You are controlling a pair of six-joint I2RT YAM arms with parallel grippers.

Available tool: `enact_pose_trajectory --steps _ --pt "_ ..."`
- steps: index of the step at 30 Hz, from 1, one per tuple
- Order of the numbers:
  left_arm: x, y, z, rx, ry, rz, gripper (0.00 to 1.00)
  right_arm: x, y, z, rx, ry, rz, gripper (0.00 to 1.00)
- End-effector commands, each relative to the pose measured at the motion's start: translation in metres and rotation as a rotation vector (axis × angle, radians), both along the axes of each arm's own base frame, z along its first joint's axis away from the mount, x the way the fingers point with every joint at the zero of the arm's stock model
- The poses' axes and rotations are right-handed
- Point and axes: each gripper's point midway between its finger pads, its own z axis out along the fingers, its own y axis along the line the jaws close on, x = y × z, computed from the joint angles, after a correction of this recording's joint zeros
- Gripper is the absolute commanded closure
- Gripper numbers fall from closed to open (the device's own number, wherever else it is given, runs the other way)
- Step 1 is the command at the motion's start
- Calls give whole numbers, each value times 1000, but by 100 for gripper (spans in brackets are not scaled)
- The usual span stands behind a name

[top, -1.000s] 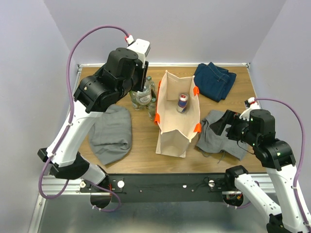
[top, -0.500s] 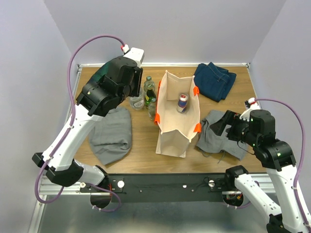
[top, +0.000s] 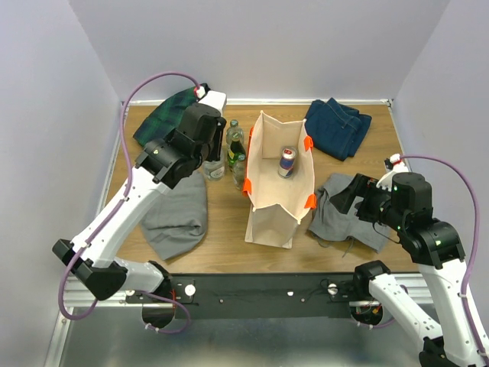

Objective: Take the beverage out of the canvas bag
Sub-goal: Place the drink at the center of the board.

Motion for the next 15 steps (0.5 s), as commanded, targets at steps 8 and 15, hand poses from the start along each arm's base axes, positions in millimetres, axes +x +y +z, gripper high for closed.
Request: enact_pose_trajectory --steps 8,15 --pt "24 4 22 -144 -176 87 100 3 1 5 5 -11 0 2" --pt "33 2 3 -146 -163 99 100 6 3 2 3 -7 4 2"
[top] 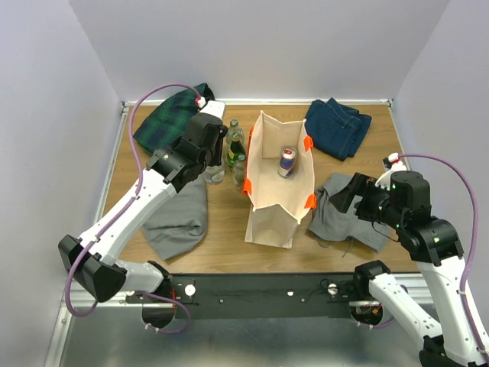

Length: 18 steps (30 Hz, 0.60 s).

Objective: Take the beverage out of the canvas bag
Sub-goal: Place the drink at the center of the board.

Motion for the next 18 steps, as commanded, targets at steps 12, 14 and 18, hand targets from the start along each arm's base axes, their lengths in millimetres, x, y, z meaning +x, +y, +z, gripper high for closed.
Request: enact_pose_trajectory --steps 12,14,18 --pt "30 -10 14 -176 -144 71 100 4 0 1 2 -23 -3 2" --pt "33 -11 6 -168 -134 75 100 5 1 0 2 -23 -3 2" --pt "38 -13 0 -168 -132 82 100 6 0 0 -1 -17 -6 2"
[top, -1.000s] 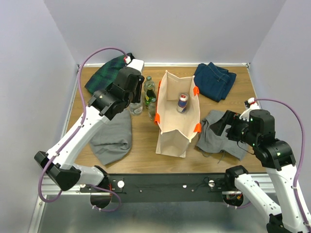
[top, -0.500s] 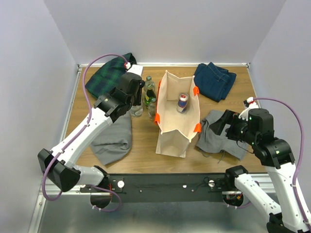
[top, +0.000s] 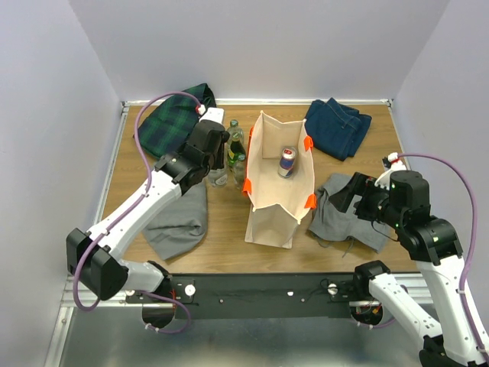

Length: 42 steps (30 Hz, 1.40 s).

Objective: Take the beverage out of the canvas bag
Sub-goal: Place the drink at the center of the board.

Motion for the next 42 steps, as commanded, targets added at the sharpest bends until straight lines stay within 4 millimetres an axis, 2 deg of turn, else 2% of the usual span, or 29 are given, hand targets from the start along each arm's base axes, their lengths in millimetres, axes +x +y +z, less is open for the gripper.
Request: enact_pose_trajectory --steps 1,9,22,42 --pt "27 -11 36 -114 -150 43 100 4 0 0 -3 -14 -6 2" --pt "36 -13 26 -107 -149 56 100 3 -3 -1 -12 -10 -16 2" --pt "43 -12 -4 -80 -129 81 100 1 -5 0 -16 -13 -25 2" --pt "56 -17 -28 -52 -139 83 100 2 -4 0 -13 -10 -24 2"
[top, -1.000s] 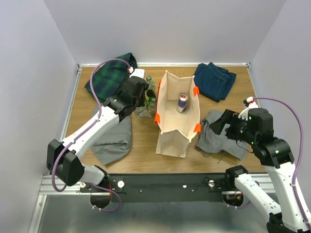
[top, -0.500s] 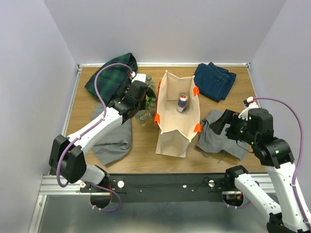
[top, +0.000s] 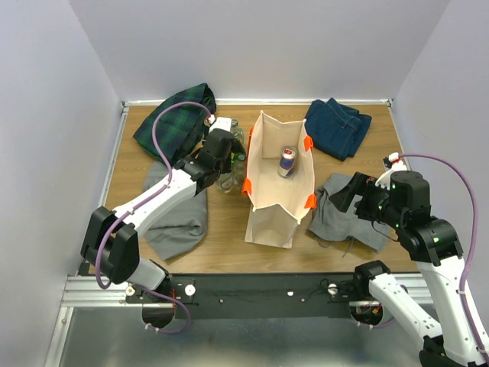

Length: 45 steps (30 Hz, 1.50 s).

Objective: Take the beverage out of the canvas bag
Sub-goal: Place the drink at the center of the board.

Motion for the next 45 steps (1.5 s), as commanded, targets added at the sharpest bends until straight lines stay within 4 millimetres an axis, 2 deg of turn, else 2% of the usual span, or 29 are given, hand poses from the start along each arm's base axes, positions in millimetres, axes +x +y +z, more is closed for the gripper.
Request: enact_pose_trajectory --steps 1,16,29,36,41,43,45 --pt "28 -1 37 -51 -158 58 100 1 -3 -1 -9 -2 -16 2" --pt "33 -1 41 -31 -182 53 100 4 0 -1 -2 -4 -5 2" --pt "25 -4 18 -58 -118 53 100 4 0 -4 -3 0 -6 2" --pt "21 -3 13 -65 -90 64 100 1 -1 -6 -3 4 -8 2" --pt "17 -2 5 -65 -66 73 96 -1 -2 -5 -6 4 -10 2" --pt "15 -1 4 -63 -62 74 86 -1 -2 -6 -6 6 -14 2" --pt "14 0 3 -60 -60 73 73 -2 -2 -6 -5 5 -11 2"
